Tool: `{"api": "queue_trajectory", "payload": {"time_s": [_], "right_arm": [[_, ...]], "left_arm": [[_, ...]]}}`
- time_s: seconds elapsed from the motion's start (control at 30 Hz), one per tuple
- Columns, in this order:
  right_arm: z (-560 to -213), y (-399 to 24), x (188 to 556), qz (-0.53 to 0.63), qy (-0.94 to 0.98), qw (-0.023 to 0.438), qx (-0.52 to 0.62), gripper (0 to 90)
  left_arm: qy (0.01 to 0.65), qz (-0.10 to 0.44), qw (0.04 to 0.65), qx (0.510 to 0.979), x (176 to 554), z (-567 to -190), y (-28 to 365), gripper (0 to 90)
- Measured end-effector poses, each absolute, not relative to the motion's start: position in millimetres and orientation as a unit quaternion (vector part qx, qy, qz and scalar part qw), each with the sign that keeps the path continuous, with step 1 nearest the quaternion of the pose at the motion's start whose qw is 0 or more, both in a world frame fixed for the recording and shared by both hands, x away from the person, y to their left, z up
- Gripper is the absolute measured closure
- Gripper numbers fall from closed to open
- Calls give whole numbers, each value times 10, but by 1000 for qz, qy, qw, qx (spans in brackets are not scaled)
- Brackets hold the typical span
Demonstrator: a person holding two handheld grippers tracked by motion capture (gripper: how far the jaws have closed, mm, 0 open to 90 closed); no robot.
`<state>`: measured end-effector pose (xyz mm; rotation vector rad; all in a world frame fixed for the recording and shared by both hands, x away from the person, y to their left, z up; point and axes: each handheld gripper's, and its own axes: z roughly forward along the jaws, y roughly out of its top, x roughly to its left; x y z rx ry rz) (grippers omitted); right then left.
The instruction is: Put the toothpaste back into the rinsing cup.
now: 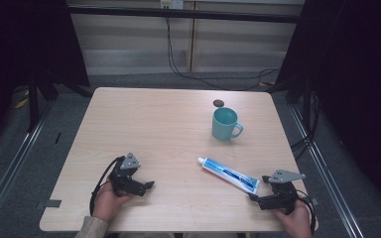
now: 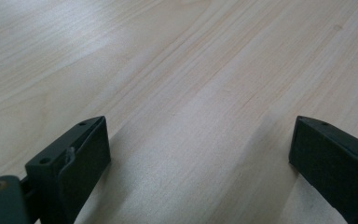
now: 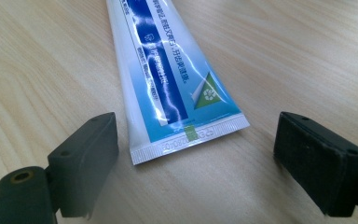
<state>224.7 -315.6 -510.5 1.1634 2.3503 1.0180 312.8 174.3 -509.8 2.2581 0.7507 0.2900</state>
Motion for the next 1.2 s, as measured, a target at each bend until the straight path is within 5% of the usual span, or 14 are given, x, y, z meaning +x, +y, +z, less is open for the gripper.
{"api": "queue_trajectory", "payload": {"time_s": [1.2], "right_arm": [[-4755, -2739, 2680, 242, 901, 90, 349, 185]], "left_arm": [[291, 112, 363, 878, 3128, -5096, 1745, 49]]}}
